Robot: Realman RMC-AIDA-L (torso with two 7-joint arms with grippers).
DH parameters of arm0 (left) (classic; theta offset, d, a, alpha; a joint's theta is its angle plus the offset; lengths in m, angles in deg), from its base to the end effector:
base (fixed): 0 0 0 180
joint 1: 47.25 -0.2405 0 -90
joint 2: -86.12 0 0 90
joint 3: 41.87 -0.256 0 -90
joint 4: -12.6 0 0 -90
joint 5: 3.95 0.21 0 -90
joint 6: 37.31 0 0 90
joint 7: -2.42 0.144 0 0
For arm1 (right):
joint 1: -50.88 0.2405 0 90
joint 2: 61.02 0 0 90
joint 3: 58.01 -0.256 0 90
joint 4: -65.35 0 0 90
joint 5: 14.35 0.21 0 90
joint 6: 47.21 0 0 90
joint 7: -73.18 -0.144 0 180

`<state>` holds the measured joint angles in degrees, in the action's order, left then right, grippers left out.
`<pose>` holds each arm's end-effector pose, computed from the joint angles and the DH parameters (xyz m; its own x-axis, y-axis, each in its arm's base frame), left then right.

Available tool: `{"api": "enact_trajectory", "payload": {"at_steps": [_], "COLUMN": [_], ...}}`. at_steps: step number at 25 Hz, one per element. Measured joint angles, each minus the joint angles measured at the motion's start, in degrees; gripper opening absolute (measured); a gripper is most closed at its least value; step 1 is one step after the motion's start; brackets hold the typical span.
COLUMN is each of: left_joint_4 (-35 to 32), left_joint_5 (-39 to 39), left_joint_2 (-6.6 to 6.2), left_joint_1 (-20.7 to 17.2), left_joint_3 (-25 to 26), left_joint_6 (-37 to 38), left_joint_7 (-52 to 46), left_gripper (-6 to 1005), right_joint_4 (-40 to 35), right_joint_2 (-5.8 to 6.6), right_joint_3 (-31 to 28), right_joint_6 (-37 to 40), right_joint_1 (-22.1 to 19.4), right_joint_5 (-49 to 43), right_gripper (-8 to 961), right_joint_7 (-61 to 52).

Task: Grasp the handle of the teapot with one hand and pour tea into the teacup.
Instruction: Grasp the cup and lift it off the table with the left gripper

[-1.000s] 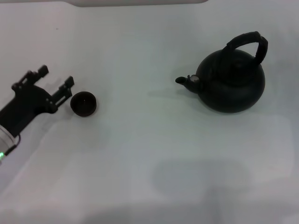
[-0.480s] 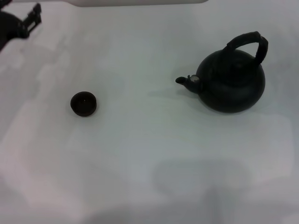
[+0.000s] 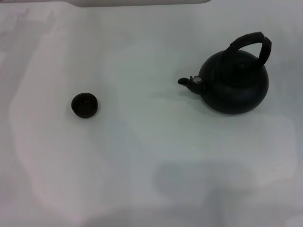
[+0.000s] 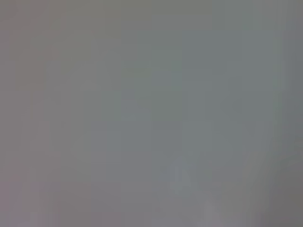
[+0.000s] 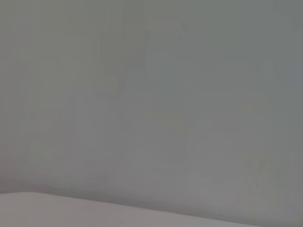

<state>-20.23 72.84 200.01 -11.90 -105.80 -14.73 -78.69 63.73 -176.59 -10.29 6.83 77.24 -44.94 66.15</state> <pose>-0.2974 0.4565 0.0577 0.6923 0.3469 0.6327 0.7112 -0.1797 -0.6796 0.4005 0.3327 0.0305 0.8107 -0.1886 -0.5542 -0.5605 0.0231 -0.8278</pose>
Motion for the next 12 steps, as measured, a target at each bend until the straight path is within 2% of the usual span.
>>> {"api": "enact_trajectory", "payload": {"at_steps": [3,8,12], "left_joint_4": [-0.52,-5.19,-14.38], "left_joint_5": [11.34,25.84,42.05], "left_joint_2": [-1.99,-5.46,-6.13], "left_joint_1": [1.47,2.41,2.06], "left_joint_3": [-0.44,-0.45,0.21], "left_joint_6": [4.83,21.71,35.11], "left_joint_7": [-18.73,-43.73,-57.58], "left_gripper": [756,757,757], "right_joint_4": [-0.03,-0.05,-0.05], "right_joint_2": [0.0,0.0,0.0], "right_joint_3": [0.0,0.0,0.0], "right_joint_6": [0.0,0.01,0.01], "right_joint_1": [0.21,0.42,0.69], "right_joint_5": [0.01,0.0,0.0], "right_gripper": [429,429,429], "right_joint_7": [0.0,0.55,0.67]}}
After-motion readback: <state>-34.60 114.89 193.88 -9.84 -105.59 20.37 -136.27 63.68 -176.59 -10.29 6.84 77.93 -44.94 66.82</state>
